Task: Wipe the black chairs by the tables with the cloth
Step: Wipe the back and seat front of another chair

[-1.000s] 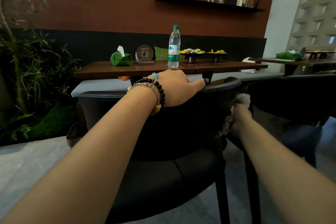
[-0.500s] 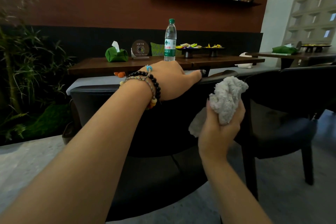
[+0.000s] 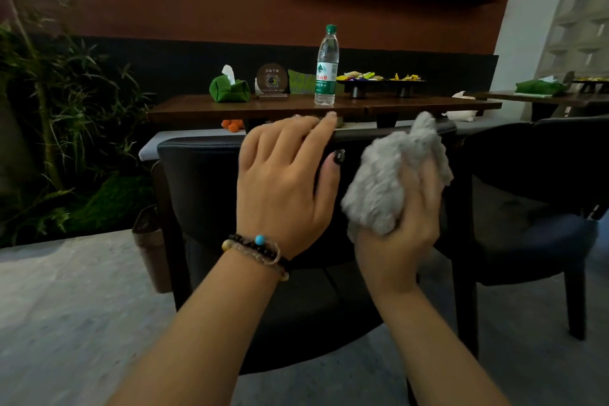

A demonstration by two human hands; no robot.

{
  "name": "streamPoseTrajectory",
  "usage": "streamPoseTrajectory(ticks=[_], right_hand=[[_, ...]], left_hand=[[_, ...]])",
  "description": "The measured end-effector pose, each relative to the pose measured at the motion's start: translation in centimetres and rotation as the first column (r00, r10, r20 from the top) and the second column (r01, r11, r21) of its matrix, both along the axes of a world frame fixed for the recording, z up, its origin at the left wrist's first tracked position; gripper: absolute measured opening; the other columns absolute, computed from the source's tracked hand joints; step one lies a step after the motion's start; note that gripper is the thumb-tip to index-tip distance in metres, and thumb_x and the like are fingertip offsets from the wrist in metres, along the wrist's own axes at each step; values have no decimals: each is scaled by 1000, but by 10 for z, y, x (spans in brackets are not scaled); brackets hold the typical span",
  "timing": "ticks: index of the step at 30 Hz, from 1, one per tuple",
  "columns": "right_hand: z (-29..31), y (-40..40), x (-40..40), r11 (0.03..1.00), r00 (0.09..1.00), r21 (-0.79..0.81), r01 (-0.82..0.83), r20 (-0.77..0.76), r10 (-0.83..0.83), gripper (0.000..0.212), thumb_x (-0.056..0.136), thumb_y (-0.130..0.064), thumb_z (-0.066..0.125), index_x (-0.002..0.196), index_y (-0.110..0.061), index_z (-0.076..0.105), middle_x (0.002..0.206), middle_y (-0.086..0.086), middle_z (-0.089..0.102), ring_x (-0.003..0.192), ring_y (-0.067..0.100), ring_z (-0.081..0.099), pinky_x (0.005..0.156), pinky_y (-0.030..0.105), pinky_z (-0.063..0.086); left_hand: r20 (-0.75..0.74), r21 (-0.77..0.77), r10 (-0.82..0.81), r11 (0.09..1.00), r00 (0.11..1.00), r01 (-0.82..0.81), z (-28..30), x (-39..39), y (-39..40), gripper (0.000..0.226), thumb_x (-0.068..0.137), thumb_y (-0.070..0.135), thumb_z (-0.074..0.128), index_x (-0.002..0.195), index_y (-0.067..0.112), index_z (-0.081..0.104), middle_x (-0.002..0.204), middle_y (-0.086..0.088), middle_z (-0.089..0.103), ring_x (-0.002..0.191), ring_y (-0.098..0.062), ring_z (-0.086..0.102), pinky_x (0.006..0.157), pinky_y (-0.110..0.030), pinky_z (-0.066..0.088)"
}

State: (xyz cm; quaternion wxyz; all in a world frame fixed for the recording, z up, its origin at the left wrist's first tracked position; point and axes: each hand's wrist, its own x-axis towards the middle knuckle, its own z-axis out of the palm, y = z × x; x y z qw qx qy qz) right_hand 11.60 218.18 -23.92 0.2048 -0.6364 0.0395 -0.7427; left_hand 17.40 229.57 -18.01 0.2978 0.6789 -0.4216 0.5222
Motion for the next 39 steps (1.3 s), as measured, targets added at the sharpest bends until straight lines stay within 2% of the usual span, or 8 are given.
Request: streamPoseTrajectory(ticks=[7,14,20,23,28,32,35,39], right_hand=[[31,3,9,779,979,-622,75,-103,-176,39,97,-30,62,125,-4,63,141,22,46,134,44,42,108,64,33],[32,-17,-4,371,919,-923,-103,-231,-320,21,99,-17,58,110,-9,73,134,16,58,128,35,53,87,43,48],[48,2,11,34,878,-963,-268,-258,-403,22,95,-13,60,112,-9,74,128,15,64,108,27,67,76,40,55],[65,9,18,123,915,-974,-192,-223,-337,21,98,-10,57,110,-9,74,128,19,62,122,35,58,98,52,49],[20,39,38,223,881,-969,-110,-199,-430,22,100,-8,52,102,-4,73,124,20,64,127,41,51,108,55,38],[-8,40,38,38,750,-958,-283,-246,-614,29,100,-8,45,115,-4,69,127,16,64,118,36,61,90,46,54],[13,49,40,164,835,-953,-255,-303,-460,23,99,-8,52,102,-3,74,124,19,65,114,35,64,77,43,58],[45,71,51,300,916,-952,-57,-169,-363,29,102,-8,45,97,-4,74,121,19,66,126,43,52,107,60,38]], left_hand=[[-316,-320,-156,946,936,50,-62,5,16,53,98,25,30,149,14,24,159,-16,9,149,-30,4,117,-57,10],[-391,-114,-42,993,920,-3,-118,30,48,60,98,33,32,153,25,11,162,-7,-2,149,-25,1,115,-57,18],[-518,-149,-122,987,847,51,-148,41,59,58,98,38,30,154,26,17,163,4,1,148,-10,7,118,-24,13],[-600,-330,-301,937,741,113,-171,39,65,51,99,39,30,149,44,20,160,18,12,145,1,13,113,-11,16],[-691,-686,-677,725,253,68,-198,24,65,50,88,56,38,138,52,33,139,34,42,133,3,38,116,-42,28],[-624,-775,-781,623,30,106,-188,35,72,55,84,66,44,134,42,45,136,21,54,127,-2,49,112,-40,32],[-507,-860,-849,511,-151,15,-189,43,75,44,88,58,35,118,36,59,124,9,66,117,-11,60,103,-41,41],[-340,-925,-892,374,-297,-63,-183,44,65,46,87,49,38,124,27,55,122,-4,67,113,-23,63,99,-46,43]])
